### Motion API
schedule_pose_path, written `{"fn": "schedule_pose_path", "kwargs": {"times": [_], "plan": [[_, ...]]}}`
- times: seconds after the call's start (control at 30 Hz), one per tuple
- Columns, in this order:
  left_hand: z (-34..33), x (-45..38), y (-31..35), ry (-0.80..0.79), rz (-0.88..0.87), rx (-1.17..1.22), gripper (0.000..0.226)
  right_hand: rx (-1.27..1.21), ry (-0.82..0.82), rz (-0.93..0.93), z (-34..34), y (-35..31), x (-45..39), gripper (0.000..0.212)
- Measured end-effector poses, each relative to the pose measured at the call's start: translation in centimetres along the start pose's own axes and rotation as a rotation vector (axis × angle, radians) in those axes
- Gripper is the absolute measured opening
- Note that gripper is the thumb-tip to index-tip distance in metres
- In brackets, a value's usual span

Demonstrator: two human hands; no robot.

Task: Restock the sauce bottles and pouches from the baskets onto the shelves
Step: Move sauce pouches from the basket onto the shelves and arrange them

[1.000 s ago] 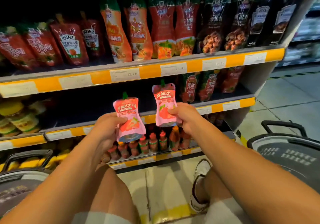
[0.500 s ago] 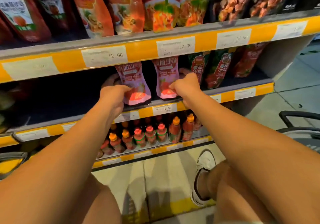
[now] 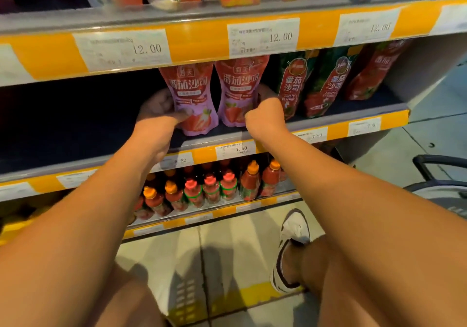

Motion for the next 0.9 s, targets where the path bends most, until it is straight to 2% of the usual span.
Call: {"fn": "schedule_pose_path", "kwargs": {"times": [0.1,0.13,0.2,0.4,0.47,0.53,0.6,0.67,0.73,0.83,0.9], "plan": [[0.1,-0.3,-0.1,-0.030,-0.023,0.009,0.051,0.168,0.039,0.012,0.5,0.2,-0.1,0.029],[0.1,-0.4,0.0,-0.037,-0.029,0.012,0.052,0.231,0.068,0.022,0.9,0.1,-0.1,0.030],[0.2,-0.5,-0.1,-0.049,-0.041,0.004,0.053,0.316,0.099,0.064,1.4,-0.8,0.1,0.045],[1.2,-0.6,0.1,-0.061,-0.105,-0.071,0.048,0.520,0.090,0.073,2.3,-2.6,0.6,0.044],[1.8,-0.5,0.2,-0.048,-0.119,-0.134,0.048,0.483,0.086,0.038,2.0,-2.5,0.9,0.037],[2.2,-0.2,0.3,-0.046,-0.136,-0.232,0.046,0.300,0.061,-0.047,1.1,-1.6,1.4,0.020],[2.3,0.1,0.3,-0.042,-0.156,-0.322,0.045,0.154,0.056,-0.142,0.0,-0.3,2.0,0.019],[2.2,0.2,0.5,-0.022,-0.172,-0.375,0.044,0.119,0.069,-0.159,-0.7,0.5,2.2,0.017],[2.0,0.2,0.6,0.004,-0.189,-0.389,0.042,0.102,0.085,-0.152,-1.0,0.6,1.9,0.021],[1.5,-0.6,0.3,0.033,-0.206,-0.400,0.041,0.075,0.062,-0.143,-1.3,0.5,0.6,0.040],[1.4,-1.3,0.2,0.049,-0.222,-0.426,0.041,0.111,0.041,-0.125,-1.2,0.6,-0.2,0.039]]}}
Point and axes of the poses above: each hand's wrist, its own x-axis away from the middle knuckle, its own z-axis out of the back of the hand, y = z × x, the point moved 8 cm from there along -x, towards the middle knuckle, and after that the axes turned 15 degrees about -x, right-handed, at the moved point
